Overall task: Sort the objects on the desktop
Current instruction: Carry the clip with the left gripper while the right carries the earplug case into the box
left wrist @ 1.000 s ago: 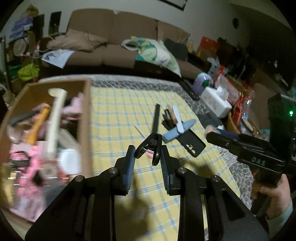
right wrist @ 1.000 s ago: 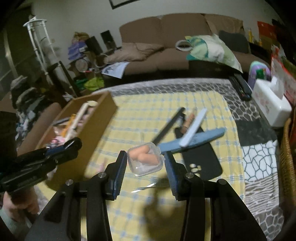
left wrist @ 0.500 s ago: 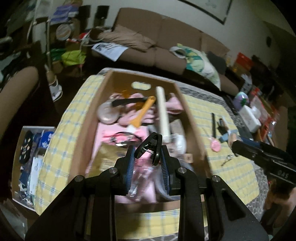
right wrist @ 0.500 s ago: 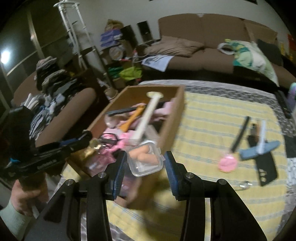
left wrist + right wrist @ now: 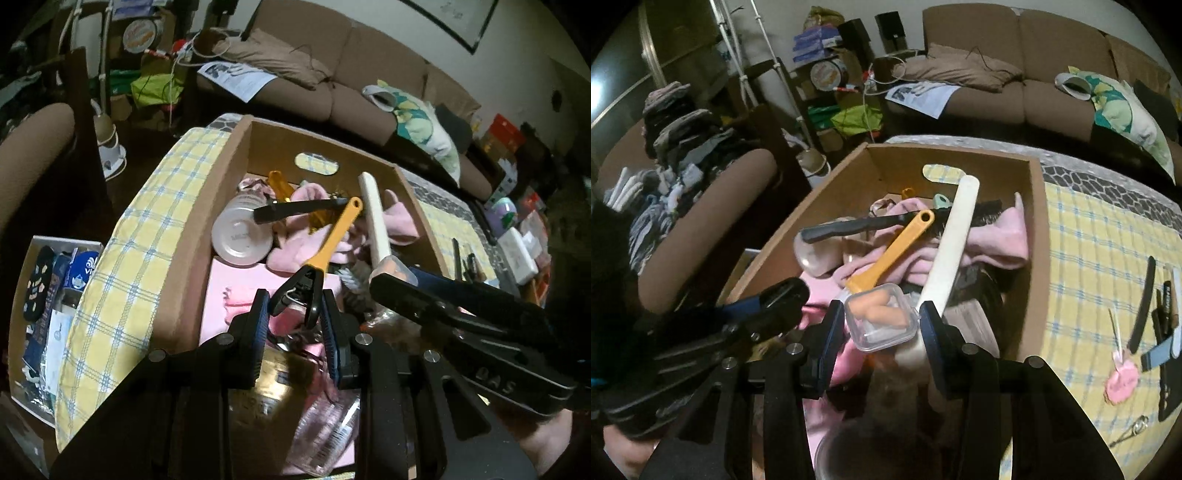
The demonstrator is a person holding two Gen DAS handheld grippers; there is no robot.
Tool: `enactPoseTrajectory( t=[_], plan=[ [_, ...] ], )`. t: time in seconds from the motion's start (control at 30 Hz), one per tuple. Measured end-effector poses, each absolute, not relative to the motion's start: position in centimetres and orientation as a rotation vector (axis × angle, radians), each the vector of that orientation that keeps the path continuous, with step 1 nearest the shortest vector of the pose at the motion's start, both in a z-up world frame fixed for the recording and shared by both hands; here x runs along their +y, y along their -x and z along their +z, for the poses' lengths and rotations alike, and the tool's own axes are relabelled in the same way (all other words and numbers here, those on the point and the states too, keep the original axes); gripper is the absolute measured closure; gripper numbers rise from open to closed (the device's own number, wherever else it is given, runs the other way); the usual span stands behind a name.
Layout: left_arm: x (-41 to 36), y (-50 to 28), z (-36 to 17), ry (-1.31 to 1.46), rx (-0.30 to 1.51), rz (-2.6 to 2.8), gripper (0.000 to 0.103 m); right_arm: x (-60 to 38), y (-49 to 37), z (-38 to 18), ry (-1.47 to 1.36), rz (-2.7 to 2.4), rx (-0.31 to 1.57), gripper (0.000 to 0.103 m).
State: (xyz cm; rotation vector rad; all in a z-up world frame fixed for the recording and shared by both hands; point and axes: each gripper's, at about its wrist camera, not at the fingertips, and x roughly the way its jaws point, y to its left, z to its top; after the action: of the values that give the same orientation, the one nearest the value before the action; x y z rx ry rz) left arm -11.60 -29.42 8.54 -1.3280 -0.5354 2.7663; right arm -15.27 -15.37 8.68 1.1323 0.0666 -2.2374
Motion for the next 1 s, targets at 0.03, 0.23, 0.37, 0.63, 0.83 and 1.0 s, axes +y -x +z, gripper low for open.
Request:
enactPoseTrajectory(
  t=[0.03, 0.23, 0.37, 0.63, 0.83, 1.0],
  plan=[
    [-29.7, 11.6, 8.5, 1.322, -0.548, 2.771, 0.077, -15.4, 15.5, 8.5, -1.137, -2.239, 0.065, 0.059],
    [-31.9, 10.8, 9.1, 1.288, -0.67, 2.802, 0.051, -14.3, 15.6, 8.8, -1.14, -2.266, 0.009, 0.034],
    [-32.3, 10.0, 9.9, 1.25, -0.699, 2.82, 0.039, -12.8, 14.9, 9.8, -1.14, -2.285, -0.018, 0.031],
    [-29.9, 8.3, 11.7, 1.184, -0.635, 2.85, 0.001, -8.6, 12.5, 11.4, -1.145, -2.348, 0.016, 0.011],
    [-25.9, 7.0, 13.3, 1.145, -0.511, 2.844, 0.0, -4.9, 10.9, 11.5, -1.198, -2.423, 0.06, 0.0],
    [-21.9, 5.2, 13.7, 1.141, -0.463, 2.786, 0.0, -1.6, 8.9, 12.2, -1.199, -2.472, 0.085, 0.0]
  ],
)
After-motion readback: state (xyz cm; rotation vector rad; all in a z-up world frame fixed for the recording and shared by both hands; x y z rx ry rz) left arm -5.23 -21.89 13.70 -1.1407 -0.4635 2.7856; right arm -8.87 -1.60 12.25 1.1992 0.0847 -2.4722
